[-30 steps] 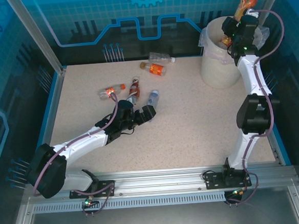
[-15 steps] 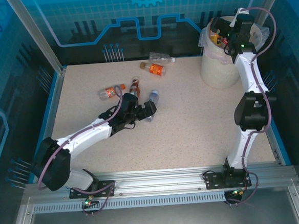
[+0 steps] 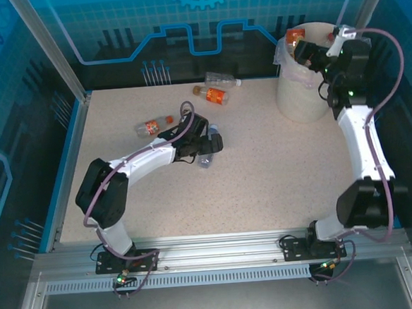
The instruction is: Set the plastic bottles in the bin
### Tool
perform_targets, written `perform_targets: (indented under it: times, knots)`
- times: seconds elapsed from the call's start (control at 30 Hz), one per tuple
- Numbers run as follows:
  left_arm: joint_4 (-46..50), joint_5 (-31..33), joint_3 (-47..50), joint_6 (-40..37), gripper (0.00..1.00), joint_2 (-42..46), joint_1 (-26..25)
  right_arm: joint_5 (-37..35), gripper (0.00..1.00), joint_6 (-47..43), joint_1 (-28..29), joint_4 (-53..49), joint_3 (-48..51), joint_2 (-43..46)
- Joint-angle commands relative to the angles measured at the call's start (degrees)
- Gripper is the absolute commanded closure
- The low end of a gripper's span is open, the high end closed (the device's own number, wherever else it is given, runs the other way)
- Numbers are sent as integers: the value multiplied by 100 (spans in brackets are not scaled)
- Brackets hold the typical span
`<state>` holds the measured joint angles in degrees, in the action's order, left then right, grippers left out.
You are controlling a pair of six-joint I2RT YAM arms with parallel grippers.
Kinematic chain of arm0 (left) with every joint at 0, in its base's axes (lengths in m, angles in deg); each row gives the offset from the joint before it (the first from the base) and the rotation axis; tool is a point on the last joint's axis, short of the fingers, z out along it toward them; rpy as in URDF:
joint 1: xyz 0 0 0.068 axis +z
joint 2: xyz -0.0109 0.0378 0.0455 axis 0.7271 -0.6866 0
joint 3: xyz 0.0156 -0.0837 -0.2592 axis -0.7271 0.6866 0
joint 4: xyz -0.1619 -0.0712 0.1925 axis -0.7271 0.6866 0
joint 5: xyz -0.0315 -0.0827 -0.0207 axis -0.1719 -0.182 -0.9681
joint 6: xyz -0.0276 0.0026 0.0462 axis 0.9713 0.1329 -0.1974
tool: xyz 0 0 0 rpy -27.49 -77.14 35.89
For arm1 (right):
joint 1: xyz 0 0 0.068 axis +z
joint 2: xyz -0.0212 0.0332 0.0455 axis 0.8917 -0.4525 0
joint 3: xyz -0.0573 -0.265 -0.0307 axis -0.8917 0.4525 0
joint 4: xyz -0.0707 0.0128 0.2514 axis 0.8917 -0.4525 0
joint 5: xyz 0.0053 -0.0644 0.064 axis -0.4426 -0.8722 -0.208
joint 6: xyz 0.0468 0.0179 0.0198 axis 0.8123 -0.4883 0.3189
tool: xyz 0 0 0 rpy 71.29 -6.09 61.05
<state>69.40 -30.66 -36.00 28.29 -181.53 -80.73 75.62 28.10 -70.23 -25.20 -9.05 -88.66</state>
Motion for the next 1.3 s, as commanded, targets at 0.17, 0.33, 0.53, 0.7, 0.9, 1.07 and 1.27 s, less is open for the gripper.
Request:
perform_targets:
  times: [0.17,0.33,0.53,0.7,0.9,1.07,1.27]
  knots:
    - [575,506,-248,-566,1,-561,8,1136,0,341,326,-159,1492,1635]
    - [472,500,-225,-507,2,-868,-55,722,0,485,1240,-55,2759,2655]
    - [295,462,-305,-560,9,-1109,-71,545,0,788,1930,-344,3765,3110]
    - [296,528,-391,-575,15,-1315,-106,474,0,1234,2154,-291,4614,3294]
    - [472,527,-522,-544,20,-1573,-181,443,0,1463,2164,-320,5252,3644]
    - [742,932,-761,-739,27,-1831,-334,654,0,1249,2168,-226,5376,3829]
    - [481,827,-648,-604,43,-1814,-368,622,0,885,2164,-586,5104,3595]
